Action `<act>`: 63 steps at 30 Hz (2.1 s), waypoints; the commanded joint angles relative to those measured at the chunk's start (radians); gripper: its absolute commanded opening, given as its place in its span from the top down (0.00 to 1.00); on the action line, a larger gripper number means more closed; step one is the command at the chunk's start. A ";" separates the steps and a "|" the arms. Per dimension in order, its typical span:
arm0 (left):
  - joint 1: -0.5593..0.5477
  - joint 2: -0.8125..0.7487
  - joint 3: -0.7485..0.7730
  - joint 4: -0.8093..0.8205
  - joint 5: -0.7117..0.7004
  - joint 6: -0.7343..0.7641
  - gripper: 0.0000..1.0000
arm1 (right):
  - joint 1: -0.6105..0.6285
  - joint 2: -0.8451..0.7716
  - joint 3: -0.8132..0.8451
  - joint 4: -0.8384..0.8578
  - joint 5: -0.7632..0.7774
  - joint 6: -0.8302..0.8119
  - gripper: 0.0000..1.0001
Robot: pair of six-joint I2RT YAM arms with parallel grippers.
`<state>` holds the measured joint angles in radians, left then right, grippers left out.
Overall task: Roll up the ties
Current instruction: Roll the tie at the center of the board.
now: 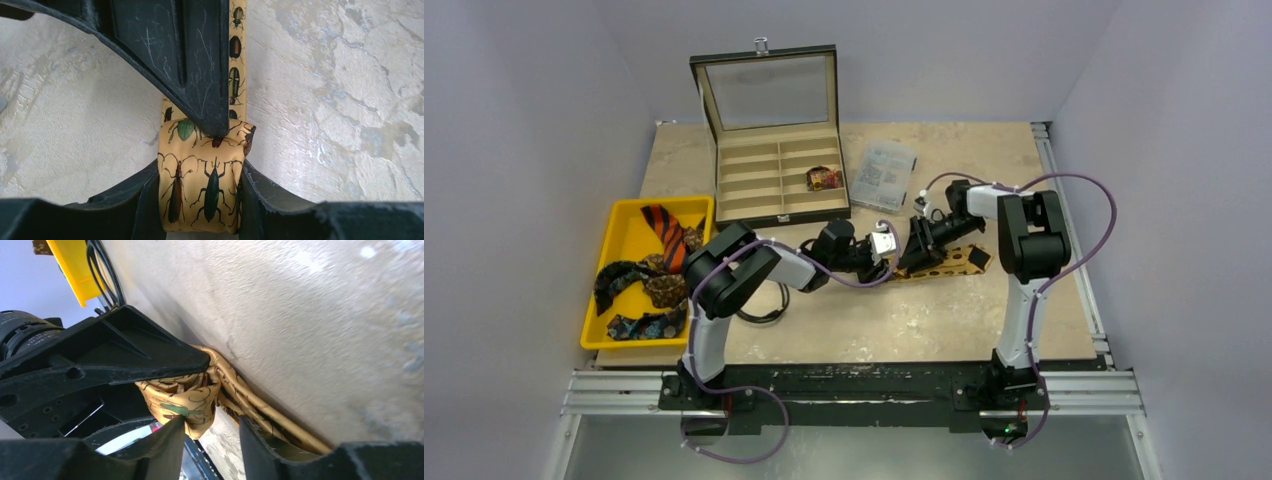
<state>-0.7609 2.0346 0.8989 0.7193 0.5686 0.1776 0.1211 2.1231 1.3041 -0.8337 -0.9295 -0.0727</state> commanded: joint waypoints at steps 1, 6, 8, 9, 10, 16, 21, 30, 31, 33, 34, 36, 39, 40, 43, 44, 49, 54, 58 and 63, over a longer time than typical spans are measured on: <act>-0.006 -0.062 -0.011 -0.350 -0.064 0.126 0.75 | -0.020 -0.117 -0.032 0.087 0.119 -0.064 0.52; -0.017 -0.037 0.076 -0.531 -0.135 0.134 0.72 | 0.002 -0.183 -0.056 0.118 0.048 -0.002 0.40; -0.028 -0.020 0.113 -0.578 -0.155 0.139 0.69 | 0.022 -0.178 -0.059 0.135 0.025 0.026 0.40; -0.033 -0.011 0.129 -0.593 -0.167 0.139 0.68 | 0.031 -0.173 -0.063 0.144 0.012 0.038 0.41; -0.038 -0.005 0.146 -0.611 -0.177 0.140 0.68 | 0.039 -0.169 -0.066 0.153 0.002 0.048 0.42; -0.052 0.019 0.211 -0.685 -0.215 0.128 0.67 | 0.072 -0.112 -0.047 0.137 0.058 0.029 0.51; -0.044 0.004 0.194 -0.658 -0.166 0.115 0.61 | 0.057 -0.071 -0.045 0.139 0.179 -0.007 1.00; 0.050 -0.018 0.000 -0.052 0.137 -0.023 0.35 | 0.035 0.004 -0.046 0.099 0.305 -0.104 1.00; 0.050 -0.011 -0.008 0.000 0.144 -0.036 0.35 | 0.035 0.000 -0.052 0.101 0.316 -0.112 1.00; 0.048 0.018 -0.008 0.071 0.166 -0.064 0.34 | 0.035 -0.009 -0.063 0.113 0.352 -0.127 1.00; 0.047 0.034 -0.002 0.100 0.175 -0.082 0.33 | 0.035 -0.013 -0.071 0.120 0.365 -0.133 1.00; 0.046 0.065 0.020 0.136 0.187 -0.116 0.33 | 0.035 -0.019 -0.075 0.125 0.373 -0.138 1.00; 0.042 0.099 0.040 0.196 0.183 -0.167 0.34 | 0.035 -0.021 -0.072 0.135 0.390 -0.132 1.00; 0.038 0.108 0.044 0.213 0.178 -0.192 0.35 | 0.035 -0.017 -0.068 0.136 0.390 -0.131 1.00; 0.020 0.121 0.043 0.222 0.148 -0.191 0.50 | 0.035 0.005 -0.053 0.138 0.373 -0.135 1.00; 0.011 0.115 0.035 0.209 0.131 -0.183 0.57 | 0.037 0.009 -0.048 0.140 0.362 -0.136 1.00; -0.002 -0.022 -0.059 -0.018 -0.027 -0.024 0.76 | 0.051 0.011 0.002 0.167 0.263 -0.117 0.98; 0.001 -0.126 -0.064 -0.399 -0.193 0.059 0.80 | 0.059 -0.005 0.092 0.163 0.124 -0.059 0.61; 0.000 -0.116 -0.028 -0.539 -0.240 0.111 0.79 | 0.059 -0.076 0.093 0.137 0.087 -0.052 0.41; -0.007 -0.079 0.066 -0.643 -0.264 0.125 0.78 | 0.067 -0.162 0.005 0.202 0.025 0.048 0.37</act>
<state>-0.7654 1.9030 0.9310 0.3481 0.3866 0.2481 0.1909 2.0563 1.3579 -0.7223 -0.9001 -0.0887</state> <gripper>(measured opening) 0.438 0.659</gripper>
